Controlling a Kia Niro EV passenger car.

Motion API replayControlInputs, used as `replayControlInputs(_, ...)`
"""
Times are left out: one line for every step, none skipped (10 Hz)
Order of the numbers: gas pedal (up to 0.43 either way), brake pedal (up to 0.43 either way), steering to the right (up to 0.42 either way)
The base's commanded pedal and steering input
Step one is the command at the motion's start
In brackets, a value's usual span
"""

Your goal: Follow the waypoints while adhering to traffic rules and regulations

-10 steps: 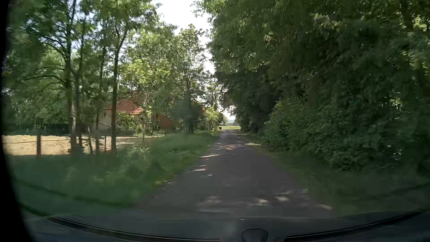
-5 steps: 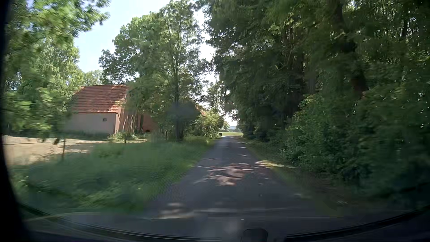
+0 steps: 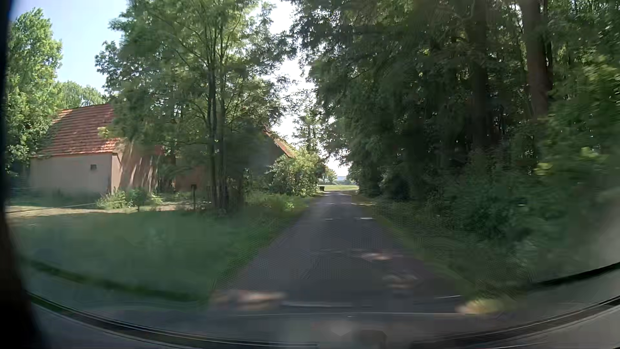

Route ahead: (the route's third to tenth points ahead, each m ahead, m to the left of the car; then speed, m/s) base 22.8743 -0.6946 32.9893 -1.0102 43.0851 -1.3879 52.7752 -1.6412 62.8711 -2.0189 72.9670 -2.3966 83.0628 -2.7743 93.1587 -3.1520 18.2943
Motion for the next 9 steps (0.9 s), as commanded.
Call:
replayControlInputs(0.000, 0.006, 0.000)
replayControlInputs(0.000, 0.006, 0.001)
replayControlInputs(0.000, 0.006, 0.002)
replayControlInputs(0.000, 0.006, 0.006)
replayControlInputs(0.000, 0.006, 0.008)
replayControlInputs(0.000, 0.006, 0.008)
replayControlInputs(0.000, 0.006, 0.007)
replayControlInputs(0.008, 0.006, 0.006)
replayControlInputs(0.047, 0.006, 0.006)
